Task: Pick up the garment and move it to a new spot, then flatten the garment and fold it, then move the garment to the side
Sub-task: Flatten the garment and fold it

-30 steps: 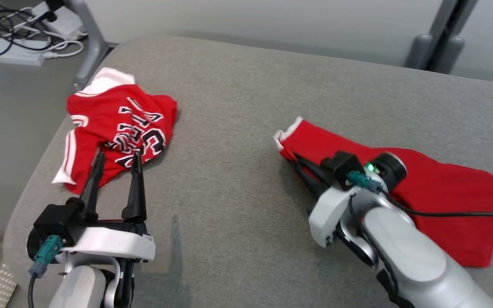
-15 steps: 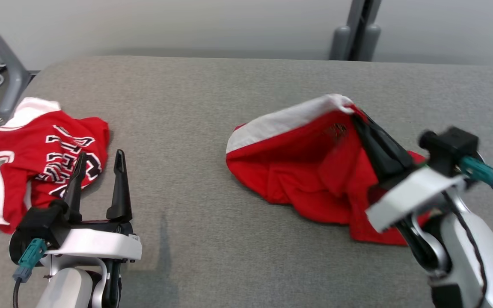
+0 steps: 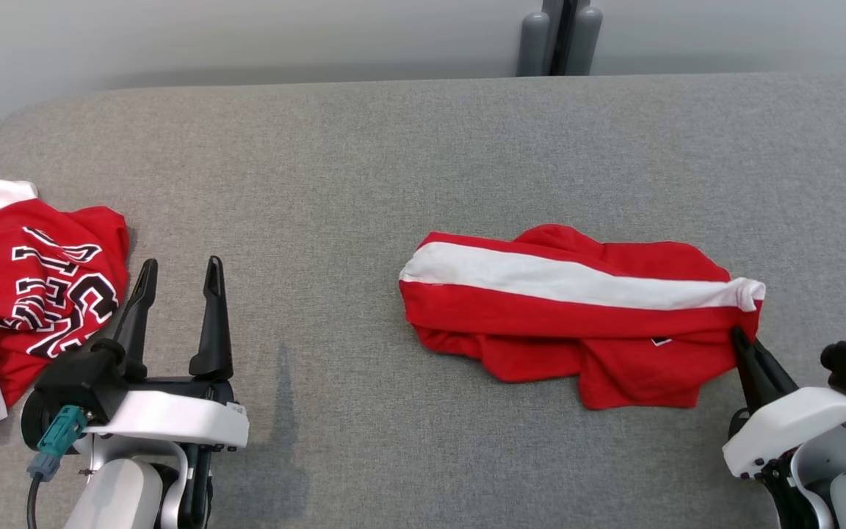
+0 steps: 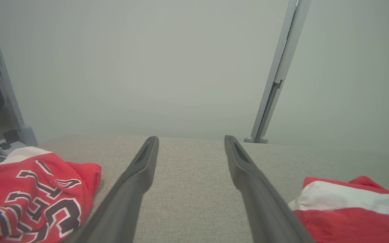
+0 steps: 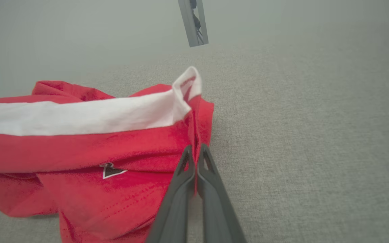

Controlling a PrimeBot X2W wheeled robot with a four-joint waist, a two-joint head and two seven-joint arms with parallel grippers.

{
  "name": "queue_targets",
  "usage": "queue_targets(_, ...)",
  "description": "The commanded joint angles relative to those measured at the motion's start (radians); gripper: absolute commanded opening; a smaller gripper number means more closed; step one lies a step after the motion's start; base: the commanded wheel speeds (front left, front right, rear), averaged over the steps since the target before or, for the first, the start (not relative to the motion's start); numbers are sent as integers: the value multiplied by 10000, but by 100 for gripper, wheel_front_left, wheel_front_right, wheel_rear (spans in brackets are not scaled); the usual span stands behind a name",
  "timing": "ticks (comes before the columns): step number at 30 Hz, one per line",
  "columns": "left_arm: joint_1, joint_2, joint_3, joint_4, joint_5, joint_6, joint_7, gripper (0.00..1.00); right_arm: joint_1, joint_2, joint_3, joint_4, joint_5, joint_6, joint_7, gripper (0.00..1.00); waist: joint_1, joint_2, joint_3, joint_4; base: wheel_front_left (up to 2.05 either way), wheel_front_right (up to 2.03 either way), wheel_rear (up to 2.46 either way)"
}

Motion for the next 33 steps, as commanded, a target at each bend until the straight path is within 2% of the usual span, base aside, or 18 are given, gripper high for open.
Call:
queue_targets(1, -123, 49, 25, -14, 19, 43, 17, 100, -48, -25, -42, 186, 66, -3, -180, 0, 0, 0, 31, -10, 0, 0, 0)
queue_targets(7, -81, 138, -10, -16, 7, 63, 63, 100, -512, 26, 142, 1493, 93, -3, -956, 0, 0, 0, 60, -103, 0, 0, 0)
queue_targets(9, -29, 157, -20, -13, 14, 95, 76, 100, -643, 32, 263, 1746, 140, -3, -1163, 49, 0, 0, 12, -156, 0, 0, 0)
queue_targets(10, 1, 167, -30, -17, 21, 98, 89, 100, -684, 18, 313, 1848, 161, -3, -1239, 100, 0, 0, -16, -184, 0, 0, 0)
queue_targets(16, 203, 212, -114, -13, 75, 188, 153, 100, -612, -98, 137, 2122, -281, -3, -1809, 100, 0, 0, -296, -371, 0, 0, 0)
queue_targets(20, 352, 253, -132, -15, 72, 247, 195, 100, -451, -94, -252, 1746, -700, -3, -2116, 100, 0, 0, -543, -506, 0, 0, 0)
queue_targets(24, 533, 298, -144, -64, 64, 325, 245, 100, -331, -38, -423, 927, -1183, -3, -2171, 100, 0, 0, -801, -650, 0, 0, 0)
queue_targets(33, 928, 453, -227, -197, 71, 423, 485, 100, 222, 214, -67, -1238, -1749, -3, -1582, 100, 0, 0, -1293, -904, 0, 0, 0)
